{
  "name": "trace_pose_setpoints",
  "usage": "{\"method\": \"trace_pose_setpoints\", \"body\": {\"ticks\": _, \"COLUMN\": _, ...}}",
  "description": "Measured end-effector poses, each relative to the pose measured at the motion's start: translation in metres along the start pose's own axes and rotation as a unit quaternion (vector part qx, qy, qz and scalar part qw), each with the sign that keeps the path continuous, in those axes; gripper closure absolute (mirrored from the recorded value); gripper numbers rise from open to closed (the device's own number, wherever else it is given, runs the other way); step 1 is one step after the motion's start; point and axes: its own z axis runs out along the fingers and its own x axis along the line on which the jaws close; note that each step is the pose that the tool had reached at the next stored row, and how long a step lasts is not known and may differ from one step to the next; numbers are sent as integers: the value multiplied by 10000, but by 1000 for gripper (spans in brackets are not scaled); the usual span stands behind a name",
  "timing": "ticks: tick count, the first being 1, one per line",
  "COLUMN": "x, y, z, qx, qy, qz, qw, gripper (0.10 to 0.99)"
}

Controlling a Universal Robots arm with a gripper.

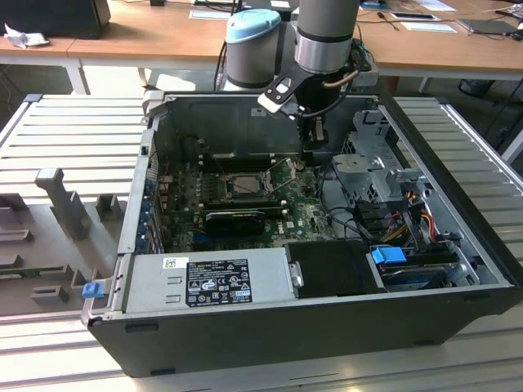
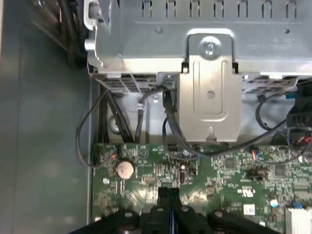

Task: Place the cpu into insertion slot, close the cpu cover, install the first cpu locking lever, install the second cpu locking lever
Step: 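Close the cpu cover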

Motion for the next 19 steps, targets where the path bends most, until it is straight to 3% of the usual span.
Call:
{"method": "trace_pose_setpoints", "body": {"ticks": 11, "x": -8, "y": 29, "z": 219, "qx": 161, "qy": 15, "qz": -274, "qw": 9995, "gripper": 980}}
{"method": "trace_pose_setpoints", "body": {"ticks": 13, "x": -8, "y": 29, "z": 219, "qx": 226, "qy": 18, "qz": -273, "qw": 9994, "gripper": 980}}
{"method": "trace_pose_setpoints", "body": {"ticks": 14, "x": -8, "y": 29, "z": 218, "qx": 284, "qy": 21, "qz": -272, "qw": 9992, "gripper": 980}}
{"method": "trace_pose_setpoints", "body": {"ticks": 19, "x": -7, "y": -14, "z": 179, "qx": 308, "qy": 22, "qz": -271, "qw": 9992, "gripper": 980}}
